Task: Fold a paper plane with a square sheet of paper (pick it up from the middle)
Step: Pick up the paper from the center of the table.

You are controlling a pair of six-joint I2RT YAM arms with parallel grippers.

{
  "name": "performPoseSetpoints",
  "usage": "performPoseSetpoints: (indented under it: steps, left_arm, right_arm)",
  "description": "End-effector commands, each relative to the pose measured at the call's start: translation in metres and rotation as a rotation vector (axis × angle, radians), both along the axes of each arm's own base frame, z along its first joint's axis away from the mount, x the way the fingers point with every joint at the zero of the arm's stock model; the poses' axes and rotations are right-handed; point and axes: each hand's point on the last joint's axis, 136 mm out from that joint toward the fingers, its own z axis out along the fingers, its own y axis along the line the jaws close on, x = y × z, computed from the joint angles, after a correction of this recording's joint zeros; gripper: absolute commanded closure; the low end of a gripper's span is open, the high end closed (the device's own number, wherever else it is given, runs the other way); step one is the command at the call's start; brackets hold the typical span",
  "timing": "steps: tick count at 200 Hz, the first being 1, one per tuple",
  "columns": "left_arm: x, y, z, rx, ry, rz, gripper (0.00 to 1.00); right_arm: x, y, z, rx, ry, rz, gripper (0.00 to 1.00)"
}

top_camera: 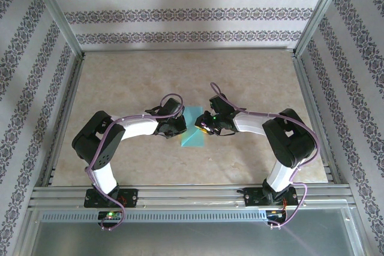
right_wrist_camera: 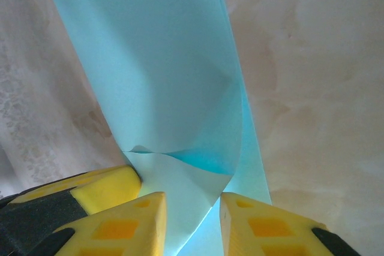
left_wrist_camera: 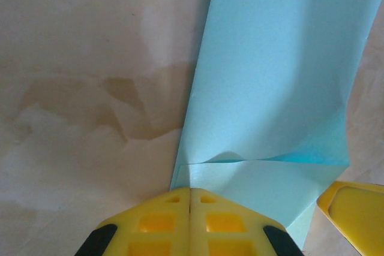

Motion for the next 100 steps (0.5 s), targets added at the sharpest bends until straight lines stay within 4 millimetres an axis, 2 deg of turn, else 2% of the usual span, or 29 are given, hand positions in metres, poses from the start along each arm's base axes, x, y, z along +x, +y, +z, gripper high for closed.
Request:
performPoseSetpoints:
  steps: [1, 55, 100]
  left_arm:
    - [-0.018, 0.021, -0.028, 0.076, 0.092, 0.027, 1.00]
    - [-0.019, 0.022, -0.027, 0.077, 0.091, 0.028, 1.00]
    - [-0.017, 0.022, -0.023, 0.075, 0.084, 0.029, 1.00]
  right_arm:
    - [0.001, 0.012, 0.001, 0.029, 0.008, 0.012, 0.70]
    - [-0.001, 0.024, 0.001, 0.083, 0.006, 0.035, 0.76]
    - [-0.005, 0.025, -0.005, 0.086, 0.018, 0.038, 0.80]
